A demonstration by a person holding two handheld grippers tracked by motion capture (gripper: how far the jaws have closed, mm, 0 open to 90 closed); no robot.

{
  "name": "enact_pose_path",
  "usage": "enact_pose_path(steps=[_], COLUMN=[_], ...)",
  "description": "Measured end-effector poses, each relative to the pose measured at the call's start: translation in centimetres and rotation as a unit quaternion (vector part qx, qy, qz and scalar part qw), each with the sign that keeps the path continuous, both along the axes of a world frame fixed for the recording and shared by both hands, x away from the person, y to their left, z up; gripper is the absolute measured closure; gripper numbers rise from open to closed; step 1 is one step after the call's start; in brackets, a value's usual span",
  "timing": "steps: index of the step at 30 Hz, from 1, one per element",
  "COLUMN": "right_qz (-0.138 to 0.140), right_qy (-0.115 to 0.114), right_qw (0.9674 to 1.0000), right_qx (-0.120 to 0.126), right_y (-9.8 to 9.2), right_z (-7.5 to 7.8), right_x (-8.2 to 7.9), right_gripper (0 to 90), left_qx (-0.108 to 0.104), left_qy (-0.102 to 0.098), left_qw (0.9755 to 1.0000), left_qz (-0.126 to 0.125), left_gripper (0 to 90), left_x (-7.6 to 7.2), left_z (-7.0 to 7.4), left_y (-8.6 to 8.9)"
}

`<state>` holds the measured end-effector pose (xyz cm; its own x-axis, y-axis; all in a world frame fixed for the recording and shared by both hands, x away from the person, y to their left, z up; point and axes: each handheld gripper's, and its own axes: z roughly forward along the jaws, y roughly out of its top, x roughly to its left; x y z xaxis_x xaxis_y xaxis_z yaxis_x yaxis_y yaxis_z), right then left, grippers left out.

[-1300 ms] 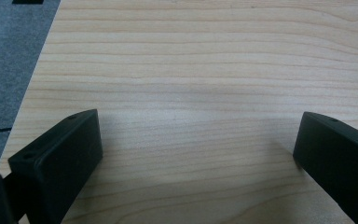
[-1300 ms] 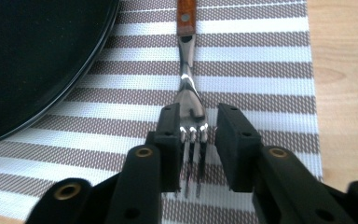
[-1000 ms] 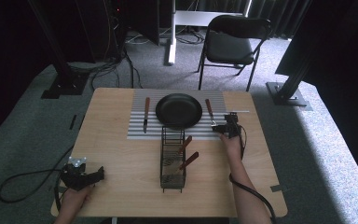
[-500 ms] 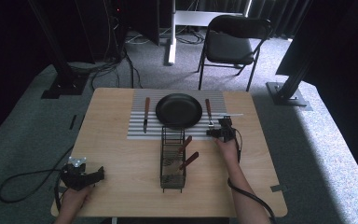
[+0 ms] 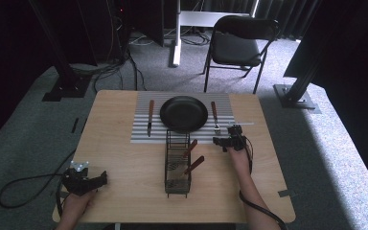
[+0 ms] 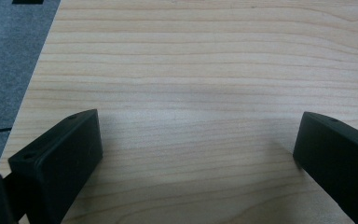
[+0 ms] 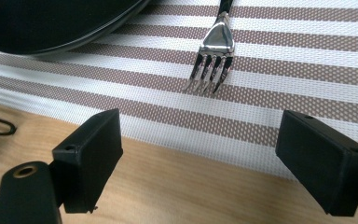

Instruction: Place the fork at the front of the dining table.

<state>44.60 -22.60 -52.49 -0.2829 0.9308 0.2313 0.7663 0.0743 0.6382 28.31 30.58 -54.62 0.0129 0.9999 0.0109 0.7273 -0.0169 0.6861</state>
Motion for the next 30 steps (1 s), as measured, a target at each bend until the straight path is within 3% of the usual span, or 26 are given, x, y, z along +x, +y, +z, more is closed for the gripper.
enact_pose_path(steps=[13, 20, 24, 30], right_qz=[-0.010, -0.023, -0.027, -0.034], right_qy=[-0.037, -0.042, -0.052, -0.060], right_qw=[0.9993, 0.9988, 0.9982, 0.9975], right_qx=[-0.003, 0.006, -0.011, -0.014], right_y=[-1.7, -3.1, -3.6, -4.6], right_z=[-0.2, -0.6, -0.8, -1.0], right_x=[-3.3, -4.8, -5.4, -6.7], right_gripper=[13.2, 13.2, 13.1, 12.9], left_qx=[0.000, 0.000, 0.000, 0.000], left_qy=[0.000, 0.000, 0.000, 0.000], left_qw=[1.0000, 1.0000, 1.0000, 1.0000], left_qz=[0.000, 0.000, 0.000, 0.000], left_gripper=[1.0, 1.0, 1.0, 1.0], left_x=[0.0, 0.0, 0.0, 0.0], left_z=[0.0, 0.0, 0.0, 0.0], left_y=[0.0, 0.0, 0.0, 0.0])
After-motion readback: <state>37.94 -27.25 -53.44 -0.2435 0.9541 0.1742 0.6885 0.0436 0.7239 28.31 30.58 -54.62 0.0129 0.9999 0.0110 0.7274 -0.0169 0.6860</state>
